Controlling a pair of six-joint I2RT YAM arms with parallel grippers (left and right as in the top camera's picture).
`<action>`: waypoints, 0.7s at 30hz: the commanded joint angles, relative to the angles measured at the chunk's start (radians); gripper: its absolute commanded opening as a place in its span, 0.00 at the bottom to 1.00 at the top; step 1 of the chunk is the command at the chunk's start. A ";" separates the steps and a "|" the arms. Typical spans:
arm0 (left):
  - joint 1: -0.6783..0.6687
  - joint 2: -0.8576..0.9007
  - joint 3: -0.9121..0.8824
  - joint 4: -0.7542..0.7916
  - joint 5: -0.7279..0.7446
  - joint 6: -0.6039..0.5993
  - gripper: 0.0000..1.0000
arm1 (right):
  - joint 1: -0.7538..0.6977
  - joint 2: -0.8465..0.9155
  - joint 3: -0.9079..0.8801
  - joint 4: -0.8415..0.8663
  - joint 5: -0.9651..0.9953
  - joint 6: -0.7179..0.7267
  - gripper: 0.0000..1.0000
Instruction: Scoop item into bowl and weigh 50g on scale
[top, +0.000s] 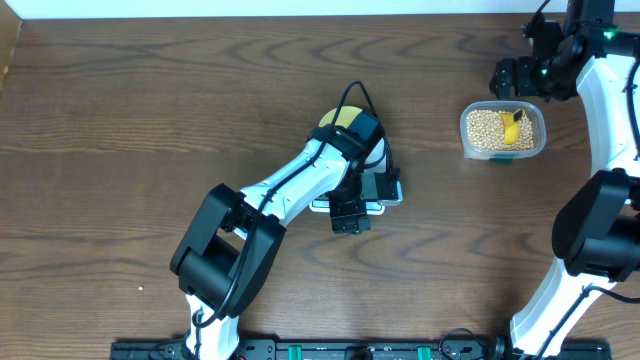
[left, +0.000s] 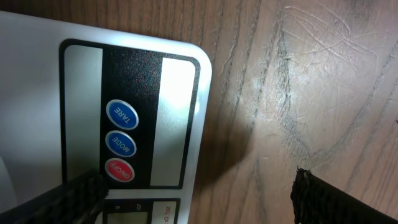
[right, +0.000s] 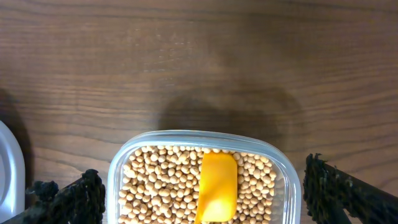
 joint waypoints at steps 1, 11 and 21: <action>0.014 0.085 -0.043 -0.023 -0.040 -0.010 0.97 | -0.001 0.001 0.010 -0.001 0.000 0.003 0.99; -0.007 0.064 -0.043 -0.027 -0.043 -0.022 0.98 | -0.001 0.001 0.009 -0.001 0.000 0.003 0.99; -0.028 0.013 -0.043 -0.032 -0.035 -0.081 0.97 | -0.001 0.001 0.009 -0.001 0.000 0.003 0.99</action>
